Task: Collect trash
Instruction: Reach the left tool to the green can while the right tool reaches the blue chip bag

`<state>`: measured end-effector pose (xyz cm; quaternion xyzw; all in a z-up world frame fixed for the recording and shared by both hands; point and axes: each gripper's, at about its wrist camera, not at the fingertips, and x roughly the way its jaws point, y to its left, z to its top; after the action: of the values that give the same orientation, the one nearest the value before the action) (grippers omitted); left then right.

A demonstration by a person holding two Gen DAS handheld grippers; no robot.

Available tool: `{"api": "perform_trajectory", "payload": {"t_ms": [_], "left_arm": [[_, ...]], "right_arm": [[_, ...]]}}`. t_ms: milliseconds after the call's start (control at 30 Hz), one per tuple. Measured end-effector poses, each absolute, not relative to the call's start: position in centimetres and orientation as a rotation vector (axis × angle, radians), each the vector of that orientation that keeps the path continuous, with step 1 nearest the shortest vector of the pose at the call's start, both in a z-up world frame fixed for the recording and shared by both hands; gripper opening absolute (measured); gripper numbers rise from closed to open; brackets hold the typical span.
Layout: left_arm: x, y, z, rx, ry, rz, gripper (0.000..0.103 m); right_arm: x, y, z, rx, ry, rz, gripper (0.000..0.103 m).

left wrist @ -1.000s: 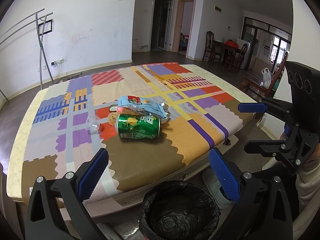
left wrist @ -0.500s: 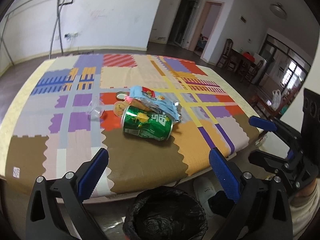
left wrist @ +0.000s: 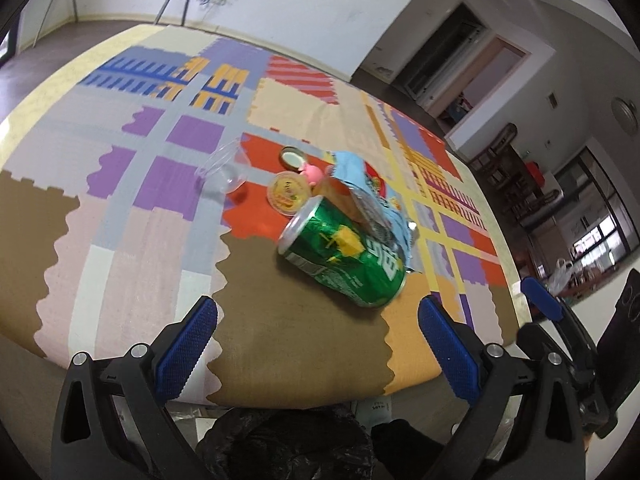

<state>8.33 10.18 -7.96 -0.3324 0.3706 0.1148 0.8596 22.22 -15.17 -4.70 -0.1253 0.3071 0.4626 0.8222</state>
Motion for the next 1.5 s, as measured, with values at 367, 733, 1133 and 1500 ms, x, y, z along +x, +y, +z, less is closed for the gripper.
{"api": "perform_trajectory", "payload": {"t_ms": [367, 733, 1133, 1500], "left_arm": [[11.0, 11.2, -9.9, -0.783, 0.779, 0.275, 0.100], [14.0, 11.7, -12.4, -0.916, 0.795, 0.320, 0.097], [15.4, 11.8, -13.8, -1.013, 0.777, 0.364, 0.084], [15.8, 11.7, -14.4, -1.087, 0.740, 0.345, 0.080]], "right_arm": [[26.8, -12.1, -9.6, -0.488, 0.659, 0.819, 0.064], [28.7, -11.1, -12.8, -0.601, 0.656, 0.789, 0.064], [27.9, -9.4, -13.4, -0.660, 0.586, 0.814, 0.064], [28.1, -7.8, -14.1, -0.637, 0.566, 0.822, 0.027]]}}
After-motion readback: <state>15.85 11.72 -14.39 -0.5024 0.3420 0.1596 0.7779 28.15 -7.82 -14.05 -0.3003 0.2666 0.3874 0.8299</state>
